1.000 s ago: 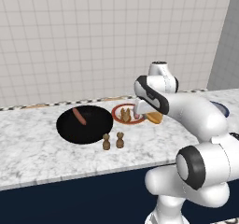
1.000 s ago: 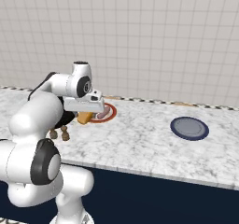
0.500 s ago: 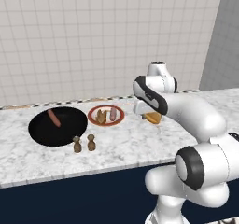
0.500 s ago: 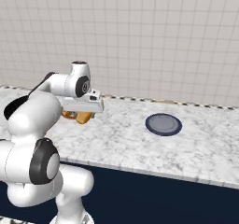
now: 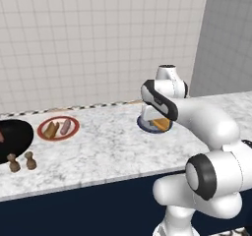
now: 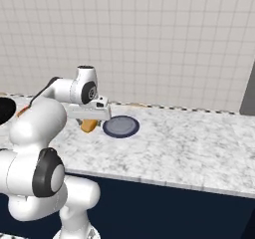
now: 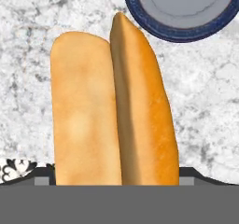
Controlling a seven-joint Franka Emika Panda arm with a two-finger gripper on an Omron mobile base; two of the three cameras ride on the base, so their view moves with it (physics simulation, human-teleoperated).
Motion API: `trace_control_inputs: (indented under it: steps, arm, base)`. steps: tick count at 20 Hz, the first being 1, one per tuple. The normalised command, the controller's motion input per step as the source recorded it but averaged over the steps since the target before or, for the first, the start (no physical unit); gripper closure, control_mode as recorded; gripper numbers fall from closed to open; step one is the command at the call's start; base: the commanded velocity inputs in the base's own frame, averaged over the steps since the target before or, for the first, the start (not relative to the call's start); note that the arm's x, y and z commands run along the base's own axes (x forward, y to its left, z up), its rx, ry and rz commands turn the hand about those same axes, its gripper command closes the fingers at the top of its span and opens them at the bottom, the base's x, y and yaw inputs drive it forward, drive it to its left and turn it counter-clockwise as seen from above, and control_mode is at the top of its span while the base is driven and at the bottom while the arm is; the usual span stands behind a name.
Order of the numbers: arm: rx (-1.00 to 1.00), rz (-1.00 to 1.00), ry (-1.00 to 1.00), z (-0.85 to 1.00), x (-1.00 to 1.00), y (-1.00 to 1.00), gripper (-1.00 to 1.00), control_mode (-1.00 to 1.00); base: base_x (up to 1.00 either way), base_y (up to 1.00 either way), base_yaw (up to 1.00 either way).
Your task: Place one bun and one sausage from the bowl on each plate.
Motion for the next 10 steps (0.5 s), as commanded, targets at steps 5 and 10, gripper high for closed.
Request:
trace_control_inputs:
  steps: [5,10]
  arm:
    - [0.00,0.00,0.00,0.00,0.00,0.00,1.00,1.00]
    - [0.00,0.00,0.00,0.00,0.00,0.00,1.00,1.00]
  base:
    - [0.24,-0.43,-0.04]
    - [0.44,-0.26,0.00]
